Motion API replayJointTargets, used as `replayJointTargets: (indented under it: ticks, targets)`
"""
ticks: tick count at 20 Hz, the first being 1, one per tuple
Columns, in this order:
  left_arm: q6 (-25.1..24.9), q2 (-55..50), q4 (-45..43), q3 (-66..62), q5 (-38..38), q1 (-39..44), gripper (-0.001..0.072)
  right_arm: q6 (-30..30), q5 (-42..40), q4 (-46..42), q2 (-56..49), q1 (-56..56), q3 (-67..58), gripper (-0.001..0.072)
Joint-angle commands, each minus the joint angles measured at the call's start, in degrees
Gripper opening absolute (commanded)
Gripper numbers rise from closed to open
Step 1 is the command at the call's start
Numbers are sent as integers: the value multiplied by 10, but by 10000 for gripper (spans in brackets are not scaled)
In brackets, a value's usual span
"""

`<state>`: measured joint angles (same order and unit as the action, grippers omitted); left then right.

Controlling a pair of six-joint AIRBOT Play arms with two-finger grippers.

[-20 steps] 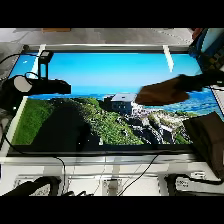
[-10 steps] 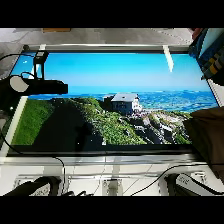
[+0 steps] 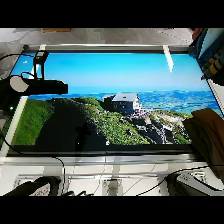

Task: Fold the clothes and pants, and hang the long-sleeved shirts on hangers.

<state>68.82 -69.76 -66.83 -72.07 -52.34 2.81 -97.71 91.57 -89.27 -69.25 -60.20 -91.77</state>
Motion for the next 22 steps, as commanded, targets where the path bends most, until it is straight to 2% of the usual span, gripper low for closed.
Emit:
replayJointTargets:
  ticks: [1,3,9,13,15,18,22]
  targets:
    - [0,0,0,0,0,0,14,-2,-5,94,-1,7,0,223]
    - [0,0,0,0,0,0,14,0,-6,113,0,47,0,15]
    - [0,0,0,0,0,0,14,69,-44,111,4,305,0,15]
    - [0,0,0,0,0,0,14,88,-52,94,4,479,0,14]
    - [0,0,0,0,0,0,14,75,-58,12,4,561,0,13]
    - [0,0,0,0,0,0,14,11,-62,-97,4,662,0,12]
    - [0,0,0,0,0,0,14,-8,-60,-78,4,731,0,15]
